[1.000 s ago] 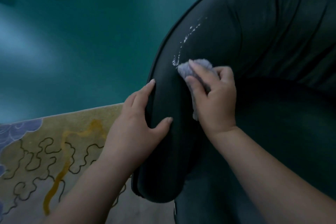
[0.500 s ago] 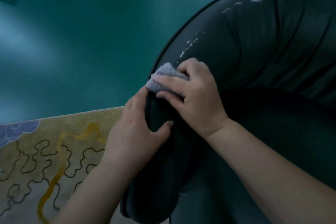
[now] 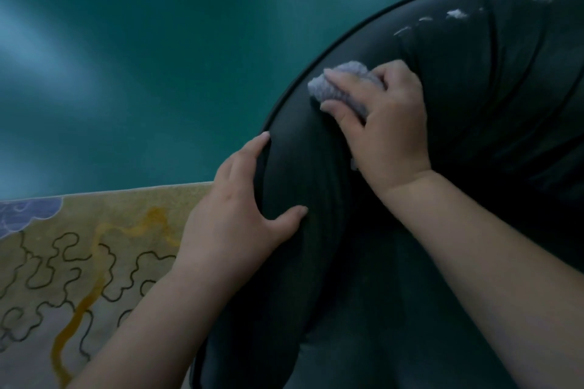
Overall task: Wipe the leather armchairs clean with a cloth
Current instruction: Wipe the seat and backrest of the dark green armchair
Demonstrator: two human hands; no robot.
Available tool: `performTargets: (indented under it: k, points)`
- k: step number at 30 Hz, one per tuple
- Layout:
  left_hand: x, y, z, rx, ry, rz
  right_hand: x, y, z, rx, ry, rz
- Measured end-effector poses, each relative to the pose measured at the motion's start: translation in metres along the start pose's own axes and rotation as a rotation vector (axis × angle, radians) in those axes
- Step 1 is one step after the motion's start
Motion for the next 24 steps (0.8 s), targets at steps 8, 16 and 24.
performTargets:
  k: [8, 16, 24]
  points:
    - [0.000, 0.002, -0.001, -0.019, 0.024, 0.030, 0.048, -0.016, -0.006, -0.085, -0.107, 0.009]
    - [-0.026, 0.018, -0.002, -0.112, 0.036, -0.015, -0.028, 0.009, -0.005, 0.085, -0.023, -0.078]
    - [-0.047, 0.032, 0.000, -0.169, 0.080, -0.031, -0.018, 0.012, 0.010, 0.022, 0.010, -0.023]
Point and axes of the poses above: each hand's wrist, its own x-axis away from the middle knuckle, its own z-axis out of the back of the hand, y = z × x, the point moved 9 cm from there along -x, towards the middle knuckle, and after that the axes turned 10 degrees about -x, right-handed, at the moved point
